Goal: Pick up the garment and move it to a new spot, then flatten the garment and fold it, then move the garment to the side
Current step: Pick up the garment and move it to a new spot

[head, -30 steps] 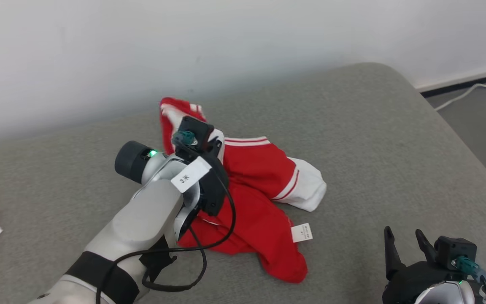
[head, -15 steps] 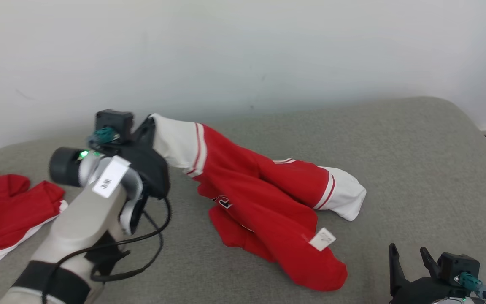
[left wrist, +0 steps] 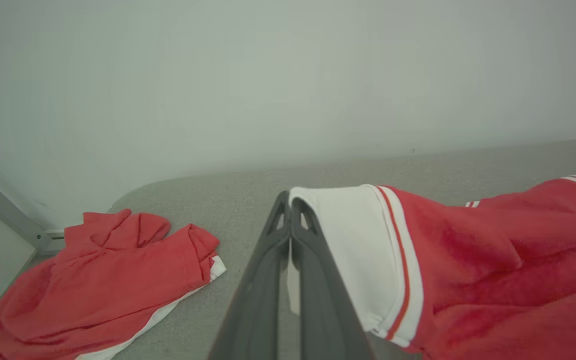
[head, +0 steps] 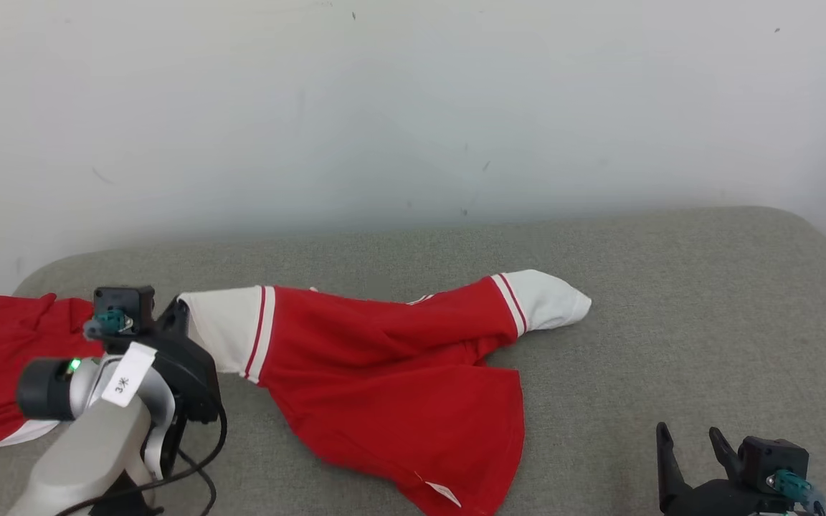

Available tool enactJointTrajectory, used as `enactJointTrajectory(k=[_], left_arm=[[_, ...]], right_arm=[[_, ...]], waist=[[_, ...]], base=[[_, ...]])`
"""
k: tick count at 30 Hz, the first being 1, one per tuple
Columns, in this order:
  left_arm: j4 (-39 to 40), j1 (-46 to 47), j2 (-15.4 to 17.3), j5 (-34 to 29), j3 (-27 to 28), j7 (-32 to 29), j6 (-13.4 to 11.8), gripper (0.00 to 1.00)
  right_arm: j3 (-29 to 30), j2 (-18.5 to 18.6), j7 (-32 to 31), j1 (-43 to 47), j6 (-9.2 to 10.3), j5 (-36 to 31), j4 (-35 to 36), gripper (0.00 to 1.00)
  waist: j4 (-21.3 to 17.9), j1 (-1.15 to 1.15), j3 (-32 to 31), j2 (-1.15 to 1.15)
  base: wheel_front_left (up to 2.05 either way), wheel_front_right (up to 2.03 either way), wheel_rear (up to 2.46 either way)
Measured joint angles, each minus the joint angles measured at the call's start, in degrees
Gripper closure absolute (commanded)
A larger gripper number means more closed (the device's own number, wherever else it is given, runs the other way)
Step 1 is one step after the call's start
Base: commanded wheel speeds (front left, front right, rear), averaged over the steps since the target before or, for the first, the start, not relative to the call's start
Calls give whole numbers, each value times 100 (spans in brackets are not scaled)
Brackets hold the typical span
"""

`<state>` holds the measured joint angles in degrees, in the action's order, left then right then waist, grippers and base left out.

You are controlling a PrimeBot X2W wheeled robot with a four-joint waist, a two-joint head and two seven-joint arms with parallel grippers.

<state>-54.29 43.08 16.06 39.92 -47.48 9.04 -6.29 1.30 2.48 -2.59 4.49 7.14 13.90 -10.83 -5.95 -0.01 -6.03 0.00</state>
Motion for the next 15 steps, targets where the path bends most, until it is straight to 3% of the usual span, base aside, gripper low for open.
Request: enactJointTrajectory(k=[2, 15], left_arm=[[-32, -130, -14, 33, -19, -52, 0, 0], [87, -680, 185, 180, 102, 73, -24, 0]], right_arm=[[-16, 0, -21, 0, 0, -29, 10, 0], [5, -1, -45, -3, 0, -40, 178, 0]], waist=[[-3, 0, 0, 0], [-85, 1, -15, 0]], base=[[0, 0, 0], [0, 0, 0]])
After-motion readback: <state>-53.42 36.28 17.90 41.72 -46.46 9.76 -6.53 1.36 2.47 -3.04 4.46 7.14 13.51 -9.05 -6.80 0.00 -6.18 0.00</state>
